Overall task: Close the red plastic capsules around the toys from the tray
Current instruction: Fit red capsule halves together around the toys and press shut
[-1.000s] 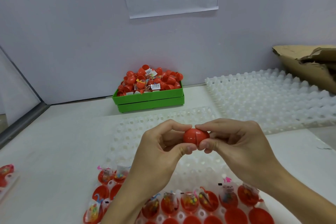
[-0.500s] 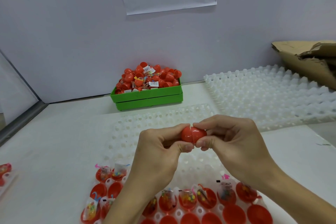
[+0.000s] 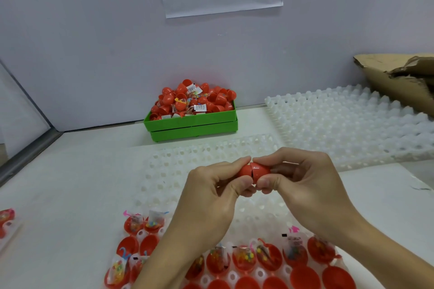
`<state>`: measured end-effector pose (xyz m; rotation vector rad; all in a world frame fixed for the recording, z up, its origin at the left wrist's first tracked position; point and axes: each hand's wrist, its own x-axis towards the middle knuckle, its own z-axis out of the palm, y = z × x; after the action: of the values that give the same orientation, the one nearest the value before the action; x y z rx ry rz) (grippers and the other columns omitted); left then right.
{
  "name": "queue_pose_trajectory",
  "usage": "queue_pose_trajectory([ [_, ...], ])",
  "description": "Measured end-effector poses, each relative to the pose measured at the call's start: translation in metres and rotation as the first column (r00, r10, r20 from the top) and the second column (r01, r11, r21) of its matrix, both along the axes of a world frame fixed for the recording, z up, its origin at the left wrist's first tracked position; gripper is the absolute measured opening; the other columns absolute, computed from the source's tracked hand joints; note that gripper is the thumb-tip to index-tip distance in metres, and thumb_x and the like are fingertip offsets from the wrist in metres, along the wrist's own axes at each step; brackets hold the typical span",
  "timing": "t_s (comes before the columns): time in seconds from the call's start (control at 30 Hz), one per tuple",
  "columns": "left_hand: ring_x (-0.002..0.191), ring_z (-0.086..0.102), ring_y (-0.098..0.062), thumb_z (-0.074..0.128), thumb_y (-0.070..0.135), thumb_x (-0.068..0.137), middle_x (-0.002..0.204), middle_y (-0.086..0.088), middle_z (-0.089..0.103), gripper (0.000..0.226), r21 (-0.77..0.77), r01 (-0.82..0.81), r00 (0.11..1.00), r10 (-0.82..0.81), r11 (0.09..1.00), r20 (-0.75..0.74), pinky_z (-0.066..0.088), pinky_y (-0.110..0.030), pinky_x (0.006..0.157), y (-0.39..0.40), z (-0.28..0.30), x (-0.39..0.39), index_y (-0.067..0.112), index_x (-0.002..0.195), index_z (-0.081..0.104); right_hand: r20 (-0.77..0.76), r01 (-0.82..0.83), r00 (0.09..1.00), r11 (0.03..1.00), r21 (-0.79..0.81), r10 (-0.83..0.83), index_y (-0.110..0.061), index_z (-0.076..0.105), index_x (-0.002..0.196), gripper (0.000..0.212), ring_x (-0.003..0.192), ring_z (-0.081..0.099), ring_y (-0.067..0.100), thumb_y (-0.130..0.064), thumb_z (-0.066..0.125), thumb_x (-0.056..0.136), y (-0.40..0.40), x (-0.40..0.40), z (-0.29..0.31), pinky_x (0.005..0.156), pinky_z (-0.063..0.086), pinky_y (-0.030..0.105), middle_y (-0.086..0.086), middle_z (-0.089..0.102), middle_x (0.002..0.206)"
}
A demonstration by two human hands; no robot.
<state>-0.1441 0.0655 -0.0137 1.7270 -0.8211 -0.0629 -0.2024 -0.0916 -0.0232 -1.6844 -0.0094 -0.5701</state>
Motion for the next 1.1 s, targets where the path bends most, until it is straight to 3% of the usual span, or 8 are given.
queue_pose_trajectory([
  [0.1, 0.067, 0.072, -0.01, 0.067, -0.004, 0.086, 0.08, 0.009, 0.077, 0.041, -0.054, -0.055, 0.996, 0.051, 0.997, -0.066, 0.054, -0.015, 0.066, -0.003, 0.0, -0.001, 0.036, 0.095, 0.071, 0.013, -0.001, 1.0, 1.0, 0.013, 0.001, -0.023, 0.077, 0.08, 0.038, 0.061, 0.072, 0.02, 0.014, 0.077, 0.071, 0.001, -0.001, 0.001, 0.062, 0.056, 0.02, 0.003, 0.076, 0.073],
  [0.27, 0.065, 0.073, -0.014, 0.071, 0.003, 0.083, 0.078, 0.01, 0.077, 0.032, -0.116, -0.081, 0.995, 0.073, 0.99, -0.07, 0.057, -0.019, 0.064, -0.004, 0.001, -0.003, 0.034, 0.092, 0.074, 0.044, -0.025, 0.999, 0.999, 0.03, 0.024, -0.017, 0.076, 0.08, 0.035, 0.059, 0.071, 0.018, 0.016, 0.077, 0.069, 0.002, -0.003, 0.005, 0.06, 0.055, 0.019, 0.003, 0.076, 0.072],
  [0.73, 0.063, 0.072, -0.013, 0.072, -0.002, 0.08, 0.077, 0.006, 0.077, 0.034, -0.085, -0.099, 0.993, 0.094, 0.991, -0.067, 0.056, -0.018, 0.063, -0.004, 0.001, -0.003, 0.029, 0.093, 0.076, 0.109, -0.054, 0.993, 0.998, 0.045, 0.049, -0.015, 0.079, 0.08, 0.042, 0.061, 0.07, 0.021, 0.024, 0.072, 0.068, -0.001, 0.001, -0.001, 0.061, 0.056, 0.022, 0.006, 0.073, 0.072],
  [0.9, 0.062, 0.072, -0.01, 0.072, -0.003, 0.081, 0.074, 0.01, 0.076, 0.035, -0.046, -0.088, 0.995, 0.086, 0.995, -0.058, 0.055, -0.015, 0.061, -0.005, 0.0, -0.003, 0.031, 0.089, 0.077, 0.142, -0.043, 0.989, 0.999, -0.032, 0.047, -0.014, 0.079, 0.083, 0.045, 0.06, 0.068, 0.017, 0.027, 0.071, 0.066, -0.002, 0.001, -0.004, 0.06, 0.054, 0.02, 0.005, 0.071, 0.072],
  [1.1, 0.063, 0.071, -0.005, 0.067, 0.004, 0.085, 0.073, 0.014, 0.075, 0.041, 0.041, -0.073, 0.993, 0.069, 0.996, 0.101, 0.056, -0.017, 0.063, -0.004, -0.001, -0.002, 0.043, 0.092, 0.072, 0.127, -0.034, 0.991, 0.999, -0.039, 0.038, -0.013, 0.079, 0.083, 0.043, 0.06, 0.069, 0.018, 0.026, 0.071, 0.067, -0.003, 0.003, -0.007, 0.06, 0.054, 0.021, 0.005, 0.072, 0.072],
])
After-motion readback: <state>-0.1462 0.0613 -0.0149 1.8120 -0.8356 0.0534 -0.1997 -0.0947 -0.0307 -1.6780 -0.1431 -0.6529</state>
